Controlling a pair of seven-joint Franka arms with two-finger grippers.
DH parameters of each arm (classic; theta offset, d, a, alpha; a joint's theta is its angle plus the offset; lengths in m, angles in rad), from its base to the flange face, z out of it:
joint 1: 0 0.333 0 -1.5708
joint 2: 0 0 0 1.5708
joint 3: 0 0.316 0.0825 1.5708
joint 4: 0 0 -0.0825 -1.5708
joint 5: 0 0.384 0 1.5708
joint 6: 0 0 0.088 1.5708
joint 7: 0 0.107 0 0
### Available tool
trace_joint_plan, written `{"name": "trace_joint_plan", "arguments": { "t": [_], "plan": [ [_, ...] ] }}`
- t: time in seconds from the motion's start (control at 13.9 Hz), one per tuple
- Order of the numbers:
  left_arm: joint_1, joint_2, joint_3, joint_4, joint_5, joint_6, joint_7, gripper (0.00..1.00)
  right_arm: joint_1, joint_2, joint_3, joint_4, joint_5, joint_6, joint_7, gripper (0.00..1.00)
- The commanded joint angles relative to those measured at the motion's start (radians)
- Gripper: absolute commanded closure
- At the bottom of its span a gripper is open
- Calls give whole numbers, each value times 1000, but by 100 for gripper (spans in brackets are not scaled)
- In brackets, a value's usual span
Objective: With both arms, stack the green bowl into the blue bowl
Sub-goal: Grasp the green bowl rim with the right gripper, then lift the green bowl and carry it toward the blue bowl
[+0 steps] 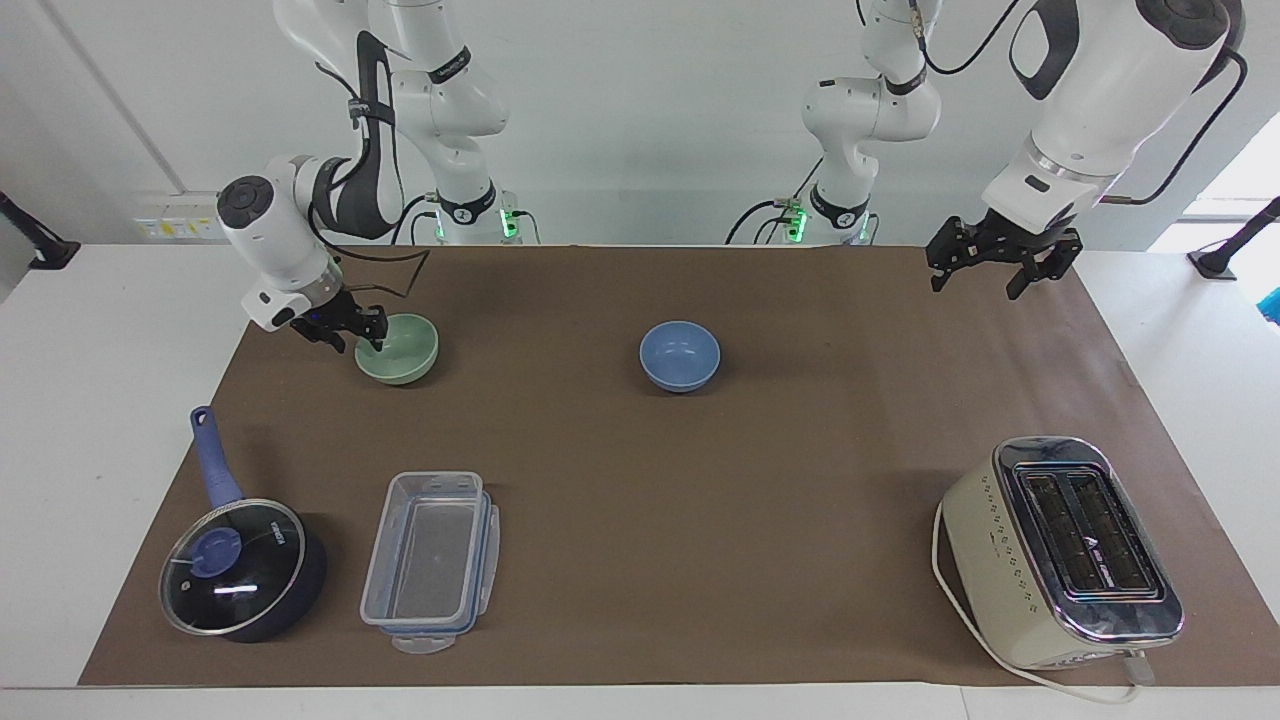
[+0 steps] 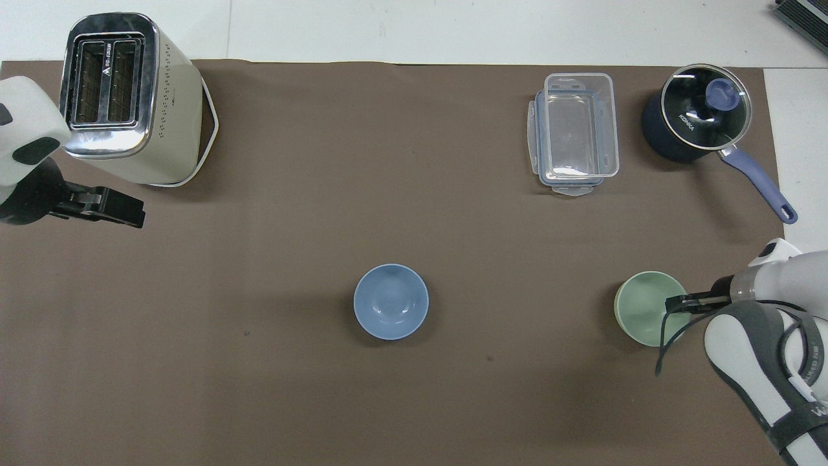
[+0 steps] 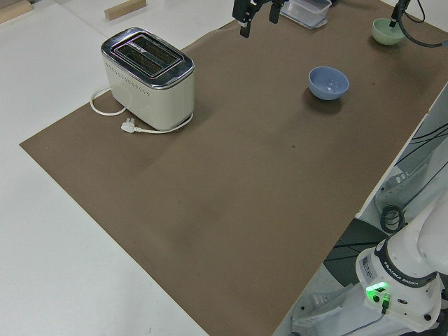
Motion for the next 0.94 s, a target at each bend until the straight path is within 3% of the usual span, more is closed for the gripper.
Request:
{"name": "trace_joint_plan", "arguments": {
  "t": [0.0,0.07,0.14,0.43,0.86],
  "plan": [
    [11,-28,-9,-42,2,47,14,0,-18,-2,7,-31,26,42,-42,56],
    [10,-28,-9,-48,2,49,12,0,-18,-2,7,-31,28,39,-45,84],
    [10,-29,-9,-50,2,47,11,0,-18,-2,7,-30,32,36,-41,100],
    [10,-43,-9,-70,2,47,3,0,-18,-8,7,-11,34,10,-45,100],
    [11,-39,-7,-56,2,49,12,0,-4,-65,13,145,61,-243,-47,100]
  ]
}}
